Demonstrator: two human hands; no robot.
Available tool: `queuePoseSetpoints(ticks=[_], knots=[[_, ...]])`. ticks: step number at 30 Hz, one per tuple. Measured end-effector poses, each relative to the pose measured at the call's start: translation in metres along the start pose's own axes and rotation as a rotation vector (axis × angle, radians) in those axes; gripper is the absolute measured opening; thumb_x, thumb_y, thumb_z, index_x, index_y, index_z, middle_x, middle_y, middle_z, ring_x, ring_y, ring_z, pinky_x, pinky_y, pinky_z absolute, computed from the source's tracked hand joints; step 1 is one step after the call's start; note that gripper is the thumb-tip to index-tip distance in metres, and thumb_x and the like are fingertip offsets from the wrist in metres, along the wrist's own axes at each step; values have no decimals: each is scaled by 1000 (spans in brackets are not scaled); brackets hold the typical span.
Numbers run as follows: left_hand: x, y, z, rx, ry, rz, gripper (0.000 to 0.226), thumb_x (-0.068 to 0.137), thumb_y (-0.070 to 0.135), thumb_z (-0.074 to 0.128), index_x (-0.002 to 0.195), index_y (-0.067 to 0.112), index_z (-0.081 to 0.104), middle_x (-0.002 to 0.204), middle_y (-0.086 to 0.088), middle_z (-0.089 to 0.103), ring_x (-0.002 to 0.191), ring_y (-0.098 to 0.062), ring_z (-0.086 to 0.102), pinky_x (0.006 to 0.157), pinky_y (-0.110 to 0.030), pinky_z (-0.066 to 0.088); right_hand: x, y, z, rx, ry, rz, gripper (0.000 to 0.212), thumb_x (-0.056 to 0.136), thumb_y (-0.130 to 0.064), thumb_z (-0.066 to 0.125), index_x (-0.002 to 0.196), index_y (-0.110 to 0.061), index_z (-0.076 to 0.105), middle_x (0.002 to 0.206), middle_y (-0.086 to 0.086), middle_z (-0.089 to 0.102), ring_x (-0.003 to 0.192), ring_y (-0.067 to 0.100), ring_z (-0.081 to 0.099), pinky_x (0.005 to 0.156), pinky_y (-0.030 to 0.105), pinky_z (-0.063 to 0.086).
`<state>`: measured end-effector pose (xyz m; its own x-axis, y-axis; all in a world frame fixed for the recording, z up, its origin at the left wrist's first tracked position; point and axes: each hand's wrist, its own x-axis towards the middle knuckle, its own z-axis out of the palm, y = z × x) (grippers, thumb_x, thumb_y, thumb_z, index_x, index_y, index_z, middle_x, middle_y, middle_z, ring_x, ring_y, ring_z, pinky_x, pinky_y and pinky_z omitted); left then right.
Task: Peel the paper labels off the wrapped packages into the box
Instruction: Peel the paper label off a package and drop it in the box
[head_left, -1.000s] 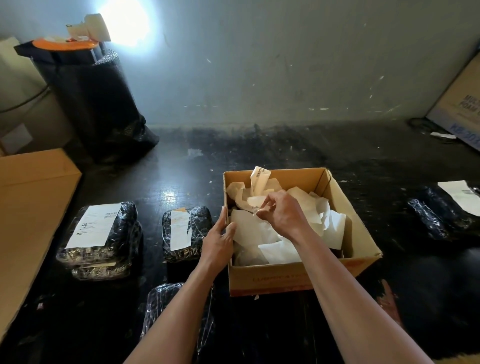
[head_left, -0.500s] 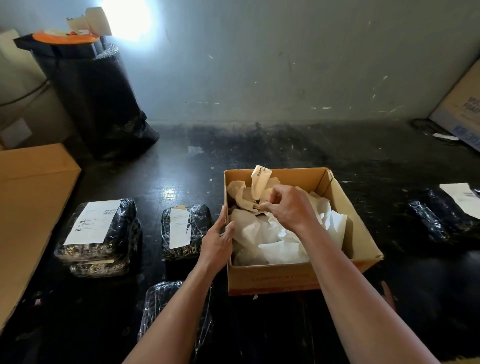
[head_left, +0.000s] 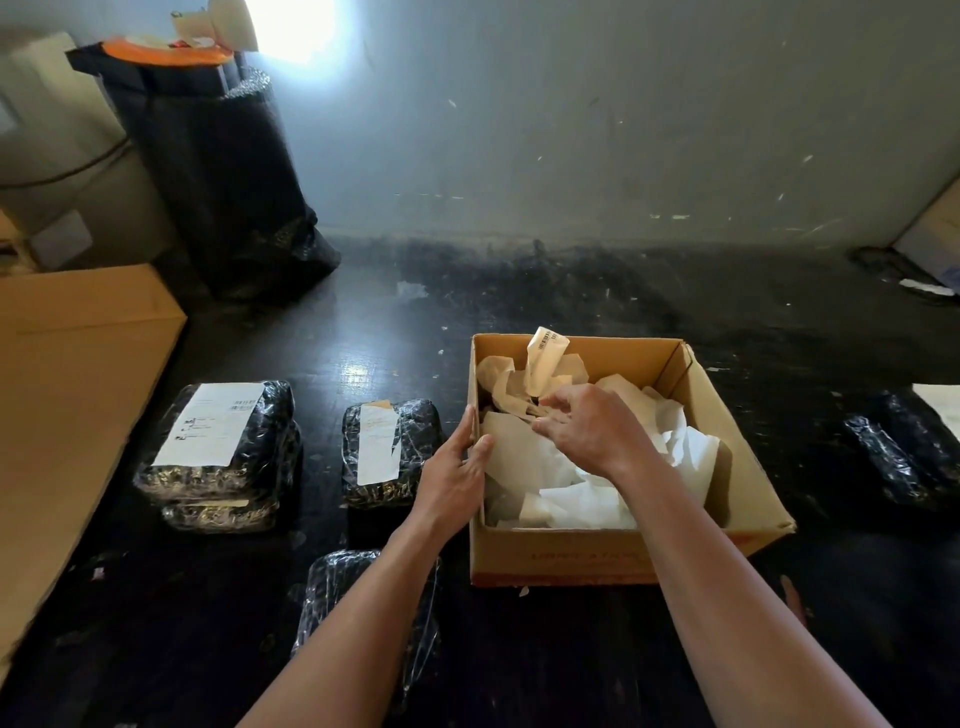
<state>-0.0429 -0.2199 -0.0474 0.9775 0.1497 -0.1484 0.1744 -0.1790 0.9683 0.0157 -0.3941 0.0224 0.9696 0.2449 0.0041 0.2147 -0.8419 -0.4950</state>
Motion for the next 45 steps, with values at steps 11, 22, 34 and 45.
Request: queuePoseSetpoints(ticks=[11,22,34,45], knots=[[2,-34,-93,254,396,-25,37,101,29,58,134,13,65,121,-3,73,105,-10,67,92,-15,52,29,-93,43,62,-103,-108,37,94,-36,69,127,-19,70,124,1,72,112,20,67,98,35,53],[67,-105,-158,321,220,-266,52,100,31,53,150,18,47,130,-9,67,115,-25,64,98,-36,49,95,-131,176,-34,-371,87,51,94,-27,68,141,-12,57,140,9,60,128,29,56,104,39,47],[122,-144,-164,126,142,-308,56,103,21,51,156,28,36,148,-8,54,134,-20,52,99,-22,38,166,-118,227,-74,-321,137,44,99,-27,55,143,-29,56,134,4,54,131,29,44,110,49,40],[131,-151,-161,104,163,-328,55,102,38,51,154,42,35,139,-4,60,129,-18,54,108,-35,40,182,-121,241,77,-217,93,8,91,-25,67,90,-21,74,96,-2,72,99,21,62,84,38,52]])
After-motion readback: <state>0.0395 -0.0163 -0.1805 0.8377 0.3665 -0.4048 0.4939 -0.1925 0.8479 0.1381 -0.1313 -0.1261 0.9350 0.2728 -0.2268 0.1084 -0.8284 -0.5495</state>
